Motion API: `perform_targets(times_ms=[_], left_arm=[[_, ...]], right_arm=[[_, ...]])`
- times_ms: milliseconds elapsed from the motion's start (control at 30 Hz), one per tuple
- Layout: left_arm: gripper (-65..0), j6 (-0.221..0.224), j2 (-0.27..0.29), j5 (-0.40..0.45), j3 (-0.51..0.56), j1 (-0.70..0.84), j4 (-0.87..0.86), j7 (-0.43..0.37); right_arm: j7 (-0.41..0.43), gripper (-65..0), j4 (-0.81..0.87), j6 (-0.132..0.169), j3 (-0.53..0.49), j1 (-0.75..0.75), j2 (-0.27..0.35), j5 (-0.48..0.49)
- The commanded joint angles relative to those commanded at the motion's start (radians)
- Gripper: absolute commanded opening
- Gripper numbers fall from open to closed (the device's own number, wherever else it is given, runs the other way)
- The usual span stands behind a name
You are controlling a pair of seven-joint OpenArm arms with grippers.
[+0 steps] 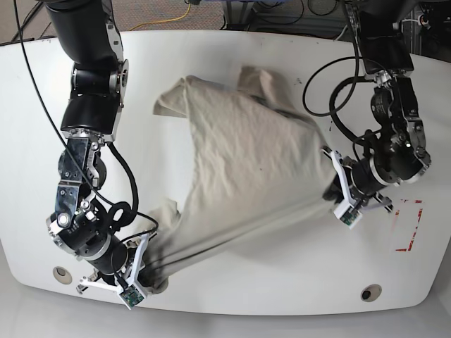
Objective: Layout the t-shirt on the table in an organized manner, then fold the t-shirt properly
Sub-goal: 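Lift the shirt with both grippers and stretch it between them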
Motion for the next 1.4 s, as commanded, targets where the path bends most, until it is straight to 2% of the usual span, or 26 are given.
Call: perform_targets(times_ms=[233,533,733,900,1033,1200,1400], left_arm=[[-64.3,0.0,-0.04,0.0,-0.003,-0.141,0.083,0.081],[-64.2,0.0,-0.098,0.0,-0.003,-0.374,0.092,0.118],[-64.2,0.0,-0.11,0.0,-0.003,-0.453,0.092,0.16],[-64.2,0.0,-0.109,0.0,-0.003,-0.422,0.089,0.163],[-64.0,0.0,-0.095,0.0,-0.003,-0.321,0.086,0.16],[-64.0,0.0,-0.051,0.006,-0.003,-0.178,0.086,0.123],[-63.9,0.0,-0.034,0.002,-0.003,0.037,0.086,0.092]], right_arm=[[0.0,-64.4,0.011,0.005,-0.002,0.094,0.009,0.0],[-0.003,-64.4,-0.005,0.003,-0.005,0.212,0.037,-0.002],[-0.06,-64.4,0.003,0.006,-0.003,0.218,0.051,-0.002],[-0.061,-64.4,0.044,0.002,0.005,0.144,0.052,-0.002],[-0.061,-64.4,0.1,0.0,0.005,0.035,0.052,-0.009],[-0.061,-64.5,0.135,0.006,0.008,-0.097,0.049,-0.092],[-0.06,-64.7,0.172,0.006,0.107,-0.287,0.044,-0.104]])
